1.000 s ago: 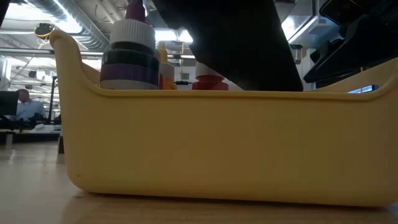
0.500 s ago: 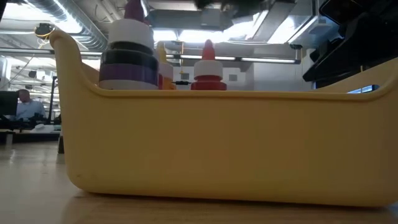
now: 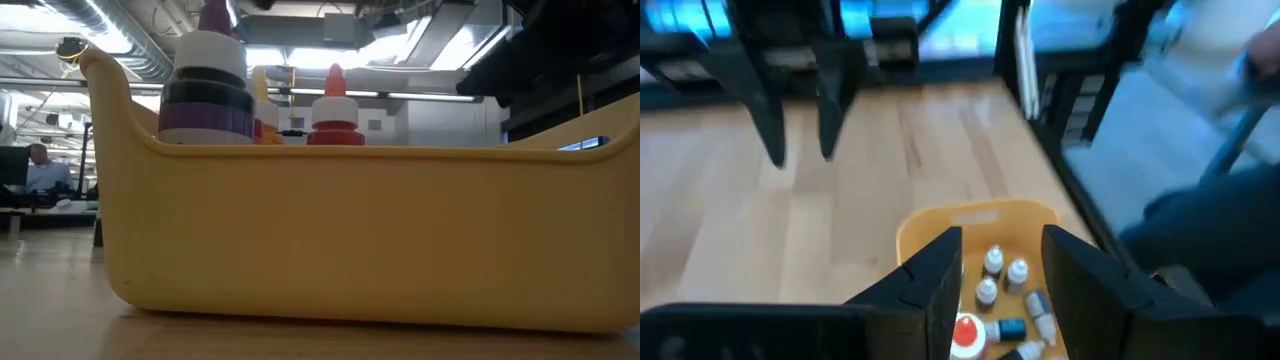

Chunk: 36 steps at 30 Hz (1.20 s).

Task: Pick & Place food coloring
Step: Put the big blue food coloring bottle into the yellow bin

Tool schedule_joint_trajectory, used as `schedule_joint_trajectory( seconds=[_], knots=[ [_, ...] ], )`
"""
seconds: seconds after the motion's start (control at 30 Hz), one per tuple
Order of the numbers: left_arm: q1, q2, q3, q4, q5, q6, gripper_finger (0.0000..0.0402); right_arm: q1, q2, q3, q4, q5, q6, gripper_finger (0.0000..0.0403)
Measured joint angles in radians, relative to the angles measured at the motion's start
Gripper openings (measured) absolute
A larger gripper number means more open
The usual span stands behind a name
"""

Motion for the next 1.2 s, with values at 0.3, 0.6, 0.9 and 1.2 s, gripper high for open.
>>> schedule_joint_trajectory(
  seconds=[0.3, 0.6, 0.9, 1.2],
  knots=[
    [0.003, -0.357, -0.54, 0.558, 0.004, 0.146, 0.0134, 0.0, 0.0, 0.0, 0.005, -0.012, -0.057, 0.0163],
    [0.003, -0.646, -0.831, 0.674, -0.246, 0.174, 0.013, 0.001, 0.0, 0.0, 0.006, -0.047, -0.188, 0.0234],
    [0.003, -0.734, -0.88, 0.671, -0.284, 0.189, 0.0129, 0.001, 0.0, 0.0, 0.055, -0.066, -0.143, 0.0247],
    [0.003, -0.731, -0.88, 0.657, -0.304, 0.2, 0.0134, -0.177, 0.039, 0.058, -0.01, -0.036, -0.078, 0.024]
  ],
)
